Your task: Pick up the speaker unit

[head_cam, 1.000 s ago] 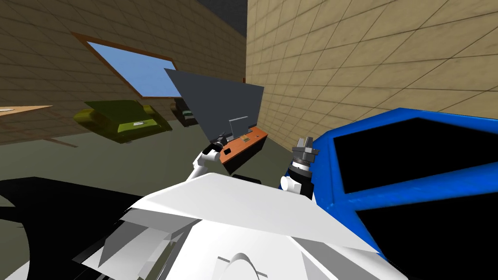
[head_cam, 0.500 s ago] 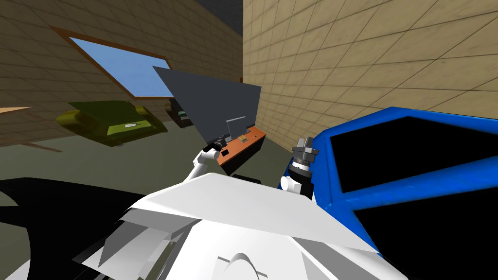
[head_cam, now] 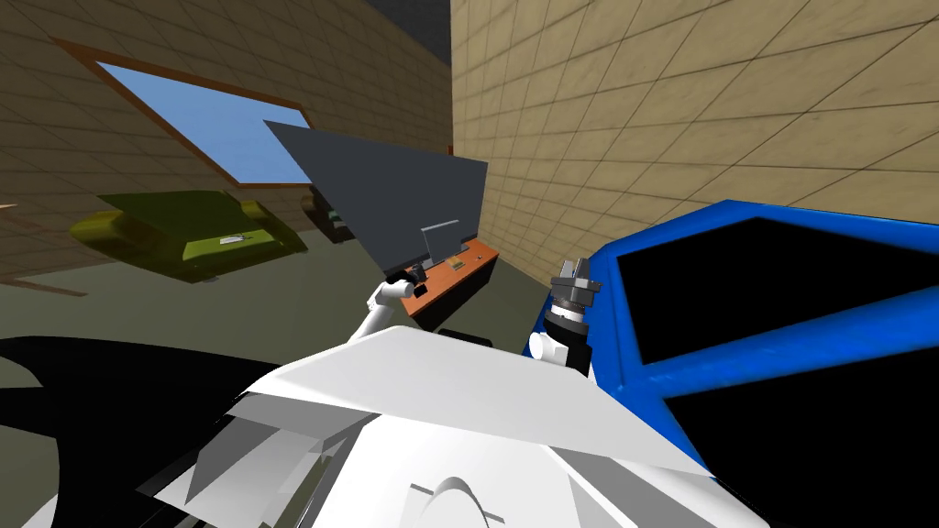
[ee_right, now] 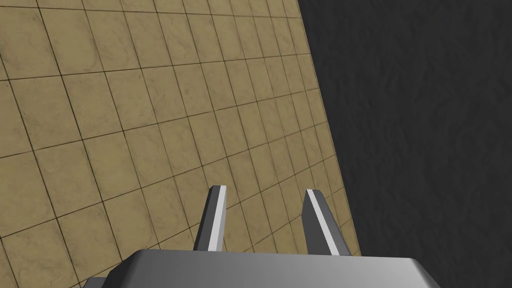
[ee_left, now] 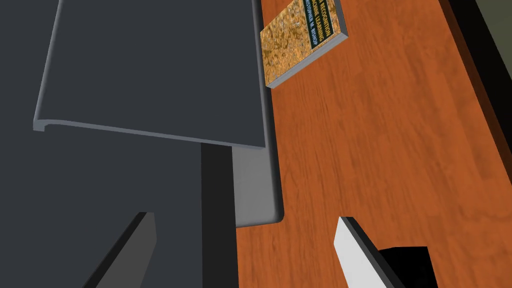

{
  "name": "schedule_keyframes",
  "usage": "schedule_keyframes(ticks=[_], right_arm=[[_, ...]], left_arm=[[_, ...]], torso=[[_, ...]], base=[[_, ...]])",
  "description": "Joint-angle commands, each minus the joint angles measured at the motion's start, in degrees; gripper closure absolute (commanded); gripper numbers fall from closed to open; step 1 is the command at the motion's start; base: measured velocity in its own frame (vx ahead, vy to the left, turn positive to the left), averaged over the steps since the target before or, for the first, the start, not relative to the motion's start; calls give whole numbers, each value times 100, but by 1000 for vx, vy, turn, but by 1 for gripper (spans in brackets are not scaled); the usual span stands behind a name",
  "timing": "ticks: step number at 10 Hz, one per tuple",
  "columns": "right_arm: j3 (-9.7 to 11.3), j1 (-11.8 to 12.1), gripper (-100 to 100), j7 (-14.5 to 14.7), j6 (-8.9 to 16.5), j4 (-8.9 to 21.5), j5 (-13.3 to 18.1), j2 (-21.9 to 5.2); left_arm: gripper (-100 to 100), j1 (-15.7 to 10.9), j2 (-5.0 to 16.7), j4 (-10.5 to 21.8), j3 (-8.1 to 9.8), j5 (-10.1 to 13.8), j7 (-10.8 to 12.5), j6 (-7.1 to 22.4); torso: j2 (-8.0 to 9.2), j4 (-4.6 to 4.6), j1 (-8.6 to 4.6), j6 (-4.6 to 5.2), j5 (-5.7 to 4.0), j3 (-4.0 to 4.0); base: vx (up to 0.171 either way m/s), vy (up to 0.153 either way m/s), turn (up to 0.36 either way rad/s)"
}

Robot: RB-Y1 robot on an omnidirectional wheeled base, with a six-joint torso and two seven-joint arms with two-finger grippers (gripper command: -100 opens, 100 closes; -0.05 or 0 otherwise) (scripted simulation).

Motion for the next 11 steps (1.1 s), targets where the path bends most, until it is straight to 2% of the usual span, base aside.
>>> schedule_keyframes(ticks=[1, 4, 5, 6, 7, 8, 9, 10, 11], right_arm=[[0, 0, 0, 0, 0, 0, 0, 0], [0, 0, 0, 0, 0, 0, 0, 0], [0, 0, 0, 0, 0, 0, 0, 0], [0, 0, 0, 0, 0, 0, 0, 0], [0, 0, 0, 0, 0, 0, 0, 0], [0, 0, 0, 0, 0, 0, 0, 0], [0, 0, 0, 0, 0, 0, 0, 0], [0, 0, 0, 0, 0, 0, 0, 0], [0, 0, 0, 0, 0, 0, 0, 0]], left_arm=[[-100, -42, 56, 125, 51, 68, 45, 283], [-100, -230, 98, 580, 241, 140, 188, 772], [-100, -230, 98, 602, 241, 140, 188, 898], [-100, -315, 125, 835, 337, 168, 255, 1062], [-100, -315, 125, 835, 337, 168, 255, 1207], [-100, -393, 155, 1064, 433, 193, 319, 1385], [-100, -393, 155, 1064, 433, 193, 319, 1497], [-100, -465, 190, 1288, 528, 213, 379, 1708], [-100, -465, 190, 1288, 528, 213, 379, 1777]], torso=[[0, 0, 0, 0, 0, 0], [6, 1, 0, 0, 0, 3], [4, 1, -1, 1, 0, 2], [5, 1, 0, -1, -1, 2], [-2, 0, 1, 0, 0, -1], [-2, -1, 1, 0, 0, -2], [-2, -1, 2, 0, 0, -2], [2, 0, 1, -1, 0, 1], [2, 0, 0, -1, 0, 1]], base=[[48, -6, -27], [39, -9, -38], [42, -8, -32], [64, -3, -14], [61, -6, -22], [55, -5, -21], [45, -3, -10], [51, -7, -27], [40, 0, -1]])
